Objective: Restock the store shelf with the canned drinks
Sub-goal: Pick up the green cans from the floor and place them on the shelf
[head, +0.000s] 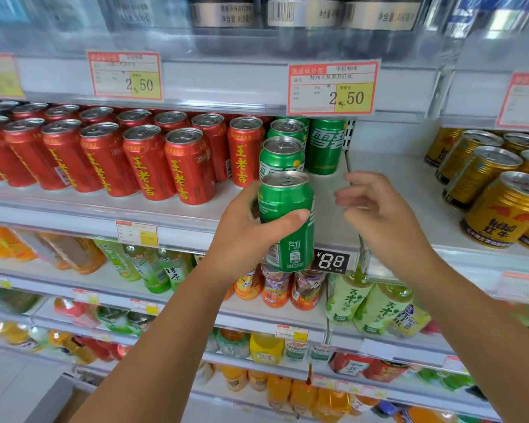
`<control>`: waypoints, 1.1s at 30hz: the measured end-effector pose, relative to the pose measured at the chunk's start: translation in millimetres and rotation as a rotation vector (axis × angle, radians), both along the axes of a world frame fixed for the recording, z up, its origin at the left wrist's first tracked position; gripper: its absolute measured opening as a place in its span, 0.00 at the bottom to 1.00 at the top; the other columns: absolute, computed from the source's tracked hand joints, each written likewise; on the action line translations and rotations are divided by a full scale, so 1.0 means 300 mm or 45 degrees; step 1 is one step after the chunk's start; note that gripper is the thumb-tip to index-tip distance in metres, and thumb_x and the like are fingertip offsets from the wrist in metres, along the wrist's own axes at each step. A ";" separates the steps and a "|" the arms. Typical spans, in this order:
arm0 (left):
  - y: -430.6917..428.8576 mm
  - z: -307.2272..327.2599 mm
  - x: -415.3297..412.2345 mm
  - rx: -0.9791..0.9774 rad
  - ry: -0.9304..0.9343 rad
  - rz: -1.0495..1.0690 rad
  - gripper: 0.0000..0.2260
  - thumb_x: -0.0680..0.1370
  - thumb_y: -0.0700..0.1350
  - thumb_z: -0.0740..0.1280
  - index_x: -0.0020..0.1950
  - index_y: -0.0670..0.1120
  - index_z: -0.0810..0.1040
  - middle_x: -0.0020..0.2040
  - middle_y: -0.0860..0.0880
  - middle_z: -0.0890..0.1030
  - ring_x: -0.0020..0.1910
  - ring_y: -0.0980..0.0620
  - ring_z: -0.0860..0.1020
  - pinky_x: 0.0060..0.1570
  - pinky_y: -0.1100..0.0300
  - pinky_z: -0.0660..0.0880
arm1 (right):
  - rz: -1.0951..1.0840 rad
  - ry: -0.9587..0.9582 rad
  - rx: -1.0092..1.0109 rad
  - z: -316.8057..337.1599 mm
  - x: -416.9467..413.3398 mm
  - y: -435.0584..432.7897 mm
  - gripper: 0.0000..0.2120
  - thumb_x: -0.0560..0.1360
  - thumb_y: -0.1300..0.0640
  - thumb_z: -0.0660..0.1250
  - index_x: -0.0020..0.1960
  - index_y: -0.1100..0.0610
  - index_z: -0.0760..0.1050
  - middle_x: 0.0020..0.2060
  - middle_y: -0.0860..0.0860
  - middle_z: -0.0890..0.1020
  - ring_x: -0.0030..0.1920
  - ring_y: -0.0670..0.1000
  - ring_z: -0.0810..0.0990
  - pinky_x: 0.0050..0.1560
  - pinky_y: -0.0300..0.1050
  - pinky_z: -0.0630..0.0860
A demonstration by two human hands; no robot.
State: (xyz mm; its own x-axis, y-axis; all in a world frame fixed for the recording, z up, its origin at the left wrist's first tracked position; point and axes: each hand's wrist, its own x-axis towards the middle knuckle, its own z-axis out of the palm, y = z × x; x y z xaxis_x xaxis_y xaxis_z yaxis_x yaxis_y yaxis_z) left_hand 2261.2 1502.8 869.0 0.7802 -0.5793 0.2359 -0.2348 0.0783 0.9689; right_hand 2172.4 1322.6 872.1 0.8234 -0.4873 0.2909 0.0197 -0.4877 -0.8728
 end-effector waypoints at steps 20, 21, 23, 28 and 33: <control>-0.019 -0.123 0.088 0.472 -0.756 0.705 0.30 0.72 0.60 0.72 0.68 0.48 0.70 0.61 0.50 0.75 0.60 0.50 0.75 0.56 0.48 0.75 | -0.321 0.044 -0.177 0.018 0.116 -0.037 0.35 0.63 0.47 0.80 0.61 0.54 0.65 0.49 0.45 0.74 0.49 0.46 0.75 0.47 0.41 0.70; -0.024 -0.132 0.097 0.527 -0.793 0.713 0.31 0.71 0.62 0.72 0.69 0.48 0.70 0.62 0.50 0.76 0.61 0.49 0.75 0.55 0.49 0.75 | -0.337 0.046 -0.180 0.012 0.137 -0.042 0.35 0.63 0.47 0.80 0.61 0.55 0.65 0.50 0.45 0.74 0.50 0.47 0.75 0.48 0.41 0.70; -0.042 -0.135 0.103 0.580 -0.829 0.739 0.34 0.70 0.65 0.70 0.70 0.50 0.70 0.63 0.51 0.77 0.61 0.50 0.76 0.55 0.49 0.75 | -0.365 0.059 -0.179 -0.005 0.176 -0.051 0.37 0.62 0.45 0.79 0.62 0.56 0.64 0.53 0.48 0.75 0.52 0.49 0.76 0.49 0.43 0.72; -0.108 -0.103 0.110 0.587 -0.836 0.847 0.38 0.67 0.69 0.70 0.70 0.49 0.69 0.59 0.50 0.80 0.56 0.47 0.79 0.52 0.48 0.76 | -0.226 0.098 -0.091 -0.017 0.208 -0.078 0.44 0.60 0.49 0.80 0.68 0.52 0.58 0.59 0.50 0.71 0.59 0.48 0.75 0.57 0.43 0.74; -0.123 -0.105 0.140 0.626 -0.892 0.890 0.35 0.68 0.68 0.70 0.67 0.49 0.71 0.52 0.49 0.83 0.51 0.44 0.80 0.49 0.51 0.74 | -0.013 0.267 -0.032 0.003 0.155 -0.160 0.38 0.66 0.58 0.78 0.71 0.51 0.62 0.59 0.45 0.78 0.55 0.44 0.78 0.50 0.35 0.71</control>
State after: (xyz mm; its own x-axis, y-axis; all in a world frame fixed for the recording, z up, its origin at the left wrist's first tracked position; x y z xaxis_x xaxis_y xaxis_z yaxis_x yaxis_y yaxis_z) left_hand 2303.3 1465.8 837.6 0.7560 -0.2148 0.6184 -0.5861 -0.6429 0.4932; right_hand 2219.1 1274.7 873.0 0.8620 -0.4909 0.1259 -0.1662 -0.5085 -0.8448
